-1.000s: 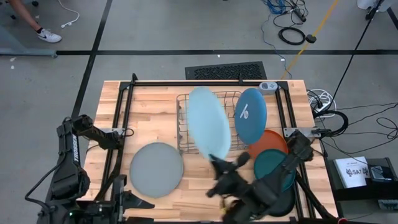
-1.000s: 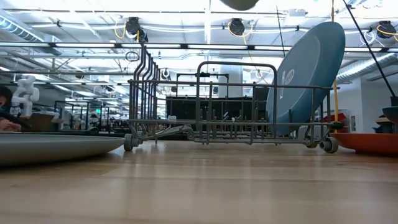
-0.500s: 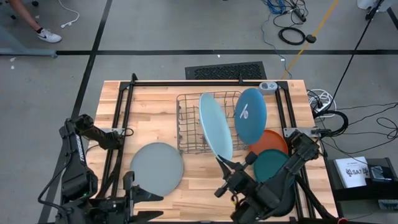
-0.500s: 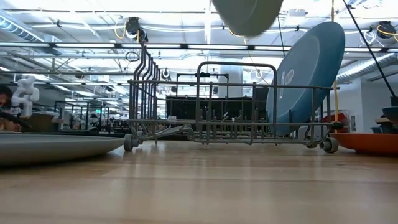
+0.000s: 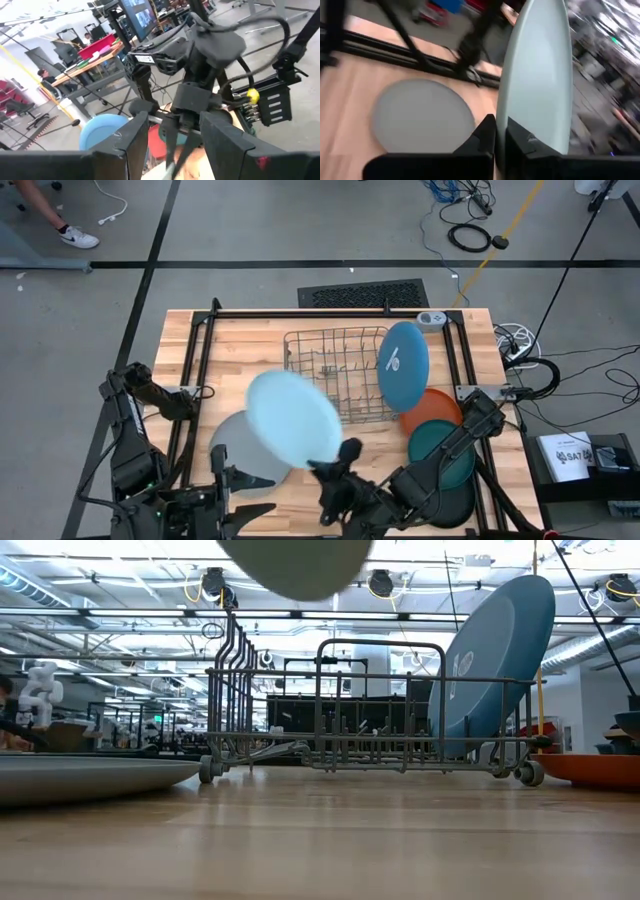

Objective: Sort dishes
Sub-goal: Put the light blue plate into the dish rack

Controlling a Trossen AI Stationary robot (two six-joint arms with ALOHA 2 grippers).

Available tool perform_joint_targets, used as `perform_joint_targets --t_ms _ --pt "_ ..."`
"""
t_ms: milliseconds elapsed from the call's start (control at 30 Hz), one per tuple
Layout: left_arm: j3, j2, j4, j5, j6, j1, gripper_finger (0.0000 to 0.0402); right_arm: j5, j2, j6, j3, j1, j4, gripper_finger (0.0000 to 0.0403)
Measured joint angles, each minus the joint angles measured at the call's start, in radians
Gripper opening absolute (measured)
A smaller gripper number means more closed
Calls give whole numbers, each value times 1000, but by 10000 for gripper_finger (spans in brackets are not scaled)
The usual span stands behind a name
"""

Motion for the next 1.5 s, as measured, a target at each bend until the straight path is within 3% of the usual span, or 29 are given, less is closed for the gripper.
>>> perform_joint_targets --t_ms 200,367,467,567,700,900,1167,1367,1500 --pt "0 0 2 29 0 -1 178 -197 -1 -172 0 -38 220 4" --pt "0 0 4 51 2 -1 178 -383 -1 -215 -1 -91 310 4" --pt "0 0 6 54 4 -1 178 -510 -2 -246 -30 -130 448 4" --pt "0 0 25 54 18 -5 178 -515 -8 -233 -84 -170 504 4" --pt "0 0 84 54 82 -18 178 -597 -19 -182 -156 -227 638 4" --pt "0 -1 141 54 132 -44 178 -591 -91 -149 -324 -285 798 4" --pt "0 -1 141 28 133 -72 178 -302 -470 -127 -828 -262 1071 4" --pt "0 -1 137 15 135 -60 178 89 -760 -74 -1143 -114 1194 4" --pt "0 -1 137 16 136 -42 178 246 -824 -13 -1258 -20 1227 4"
